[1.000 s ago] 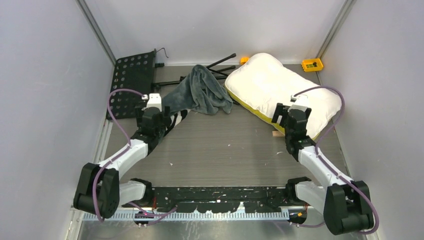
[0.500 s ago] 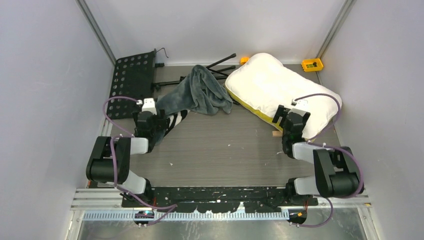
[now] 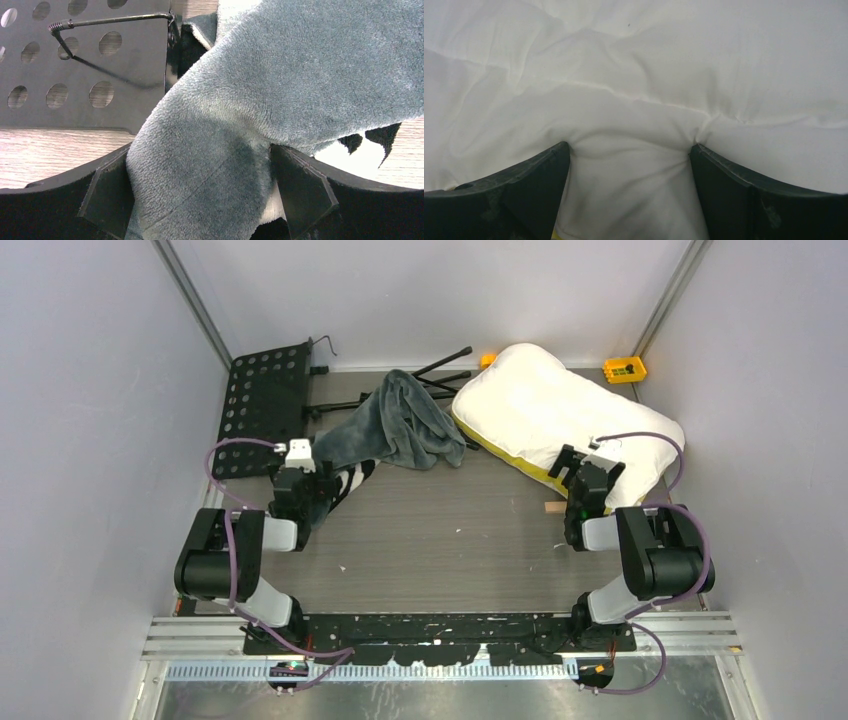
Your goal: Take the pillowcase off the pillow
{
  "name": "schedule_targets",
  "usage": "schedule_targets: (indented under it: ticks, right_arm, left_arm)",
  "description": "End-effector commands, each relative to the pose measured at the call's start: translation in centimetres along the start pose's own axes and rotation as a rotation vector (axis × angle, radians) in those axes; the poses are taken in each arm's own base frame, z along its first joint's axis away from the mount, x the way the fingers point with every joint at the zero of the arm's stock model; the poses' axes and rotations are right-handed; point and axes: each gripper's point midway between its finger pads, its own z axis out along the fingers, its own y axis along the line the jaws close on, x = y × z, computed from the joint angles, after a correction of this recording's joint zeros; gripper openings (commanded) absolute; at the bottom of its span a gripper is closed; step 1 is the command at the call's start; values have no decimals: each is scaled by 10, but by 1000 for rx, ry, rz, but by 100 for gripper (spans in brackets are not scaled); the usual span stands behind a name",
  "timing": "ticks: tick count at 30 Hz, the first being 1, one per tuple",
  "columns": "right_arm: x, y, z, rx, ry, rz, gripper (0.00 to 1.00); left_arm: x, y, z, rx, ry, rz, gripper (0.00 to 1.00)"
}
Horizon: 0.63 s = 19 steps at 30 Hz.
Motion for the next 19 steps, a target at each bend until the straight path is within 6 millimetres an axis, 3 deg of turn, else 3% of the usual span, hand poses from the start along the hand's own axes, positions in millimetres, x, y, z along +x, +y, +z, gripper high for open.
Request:
schedule_targets:
  ticks: [1, 19]
  right_arm:
    - [8, 0, 4, -3, 25, 0, 95]
    - [8, 1, 3, -8, 31, 0, 95]
  left_arm:
    - [-21, 0, 4, 6, -87, 4, 100]
    - [-20, -1, 4, 10, -83, 5, 100]
